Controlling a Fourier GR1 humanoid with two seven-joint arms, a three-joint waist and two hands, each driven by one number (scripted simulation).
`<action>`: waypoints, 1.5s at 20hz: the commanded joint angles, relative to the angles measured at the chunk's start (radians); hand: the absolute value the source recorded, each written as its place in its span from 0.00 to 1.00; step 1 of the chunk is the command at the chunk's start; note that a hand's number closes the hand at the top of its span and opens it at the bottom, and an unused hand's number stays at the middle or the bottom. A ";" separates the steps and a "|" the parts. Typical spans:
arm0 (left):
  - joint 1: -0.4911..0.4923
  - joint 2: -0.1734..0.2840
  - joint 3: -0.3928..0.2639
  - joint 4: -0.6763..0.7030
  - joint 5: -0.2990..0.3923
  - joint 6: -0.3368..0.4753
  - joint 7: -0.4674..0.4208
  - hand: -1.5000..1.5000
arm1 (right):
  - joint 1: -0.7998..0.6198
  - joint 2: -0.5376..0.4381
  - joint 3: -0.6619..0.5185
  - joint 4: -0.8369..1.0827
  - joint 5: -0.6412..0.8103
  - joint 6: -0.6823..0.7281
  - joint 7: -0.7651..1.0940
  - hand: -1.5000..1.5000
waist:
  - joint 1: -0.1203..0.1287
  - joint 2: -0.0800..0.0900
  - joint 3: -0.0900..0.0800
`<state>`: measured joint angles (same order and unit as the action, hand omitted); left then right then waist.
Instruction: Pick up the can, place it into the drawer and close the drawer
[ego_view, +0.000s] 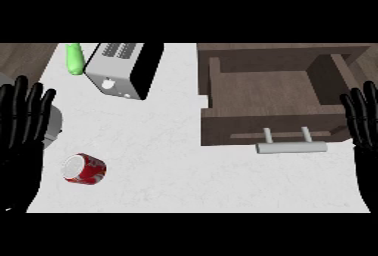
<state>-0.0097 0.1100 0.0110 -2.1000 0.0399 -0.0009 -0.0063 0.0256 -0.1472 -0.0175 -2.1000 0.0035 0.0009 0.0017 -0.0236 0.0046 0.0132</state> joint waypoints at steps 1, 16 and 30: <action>0.042 -0.068 -0.049 -0.045 -0.144 0.120 0.023 0.00 | 0.023 0.017 -0.014 -0.038 -0.026 -0.008 0.020 0.00 | 0.021 -0.007 -0.013; 0.391 -0.110 -0.160 -0.122 -0.518 1.026 0.418 0.00 | 0.063 0.036 -0.059 0.010 -0.055 -0.066 0.210 0.00 | 0.026 -0.005 -0.011; 0.208 -0.110 -0.260 0.038 -0.855 1.126 0.784 0.00 | 0.162 0.060 -0.071 -0.046 -0.061 -0.025 0.163 0.00 | 0.019 -0.005 -0.013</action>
<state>0.2421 0.0000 -0.2372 -2.1296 -0.8004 1.0437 0.7094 0.1487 -0.0933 -0.0840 -2.1097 -0.0484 -0.0370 0.1694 -0.0029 0.0001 0.0007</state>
